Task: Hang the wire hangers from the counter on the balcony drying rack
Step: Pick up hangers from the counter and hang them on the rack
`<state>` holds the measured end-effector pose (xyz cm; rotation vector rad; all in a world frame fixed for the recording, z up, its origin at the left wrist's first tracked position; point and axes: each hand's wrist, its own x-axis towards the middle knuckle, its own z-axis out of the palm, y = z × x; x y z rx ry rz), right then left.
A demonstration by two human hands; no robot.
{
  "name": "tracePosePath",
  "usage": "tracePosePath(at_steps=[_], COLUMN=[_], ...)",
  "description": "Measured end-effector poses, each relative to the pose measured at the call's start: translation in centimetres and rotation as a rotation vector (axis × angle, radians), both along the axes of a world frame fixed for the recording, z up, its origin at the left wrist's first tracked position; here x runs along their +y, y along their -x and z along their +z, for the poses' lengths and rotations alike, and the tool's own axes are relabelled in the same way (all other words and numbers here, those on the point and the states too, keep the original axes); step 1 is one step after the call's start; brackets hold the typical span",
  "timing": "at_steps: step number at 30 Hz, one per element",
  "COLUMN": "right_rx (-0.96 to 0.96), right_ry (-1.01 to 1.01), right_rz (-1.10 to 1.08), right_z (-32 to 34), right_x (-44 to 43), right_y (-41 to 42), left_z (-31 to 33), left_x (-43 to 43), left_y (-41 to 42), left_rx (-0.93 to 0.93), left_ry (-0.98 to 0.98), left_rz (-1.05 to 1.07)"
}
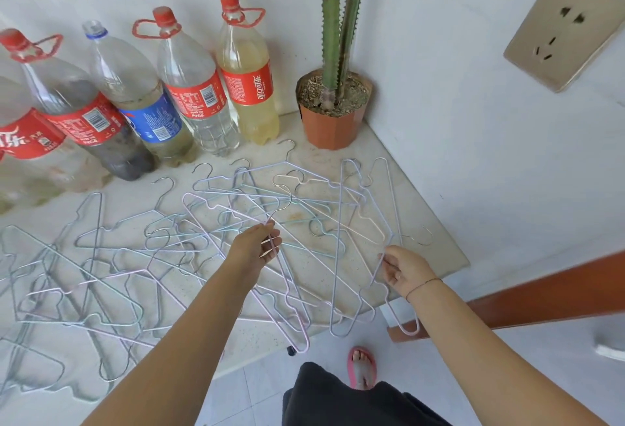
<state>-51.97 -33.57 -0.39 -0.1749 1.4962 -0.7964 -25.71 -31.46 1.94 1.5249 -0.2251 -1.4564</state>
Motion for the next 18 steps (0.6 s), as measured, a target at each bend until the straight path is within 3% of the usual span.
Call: tracePosePath(at_steps=[6,14,18], right_rx=[-0.078,-0.009,-0.031], right_ry=[0.187,0.581,0.644], right_rz=[0.063,0.456,0.539], right_z=[2.3,6.1,7.4], right_x=[-0.5,-1.0,-1.7], right_y=[-1.1,-4.7,-6.0], left_z=[1.5,5.3,7.8], left_x=[0.9,2.6,4.0], left_y=[-0.4,-1.1,-1.2], left_rx=[0.003,0.017,-0.009], left_ry=[0.04,0.119,0.201], left_rz=[0.009,0.121,0.21])
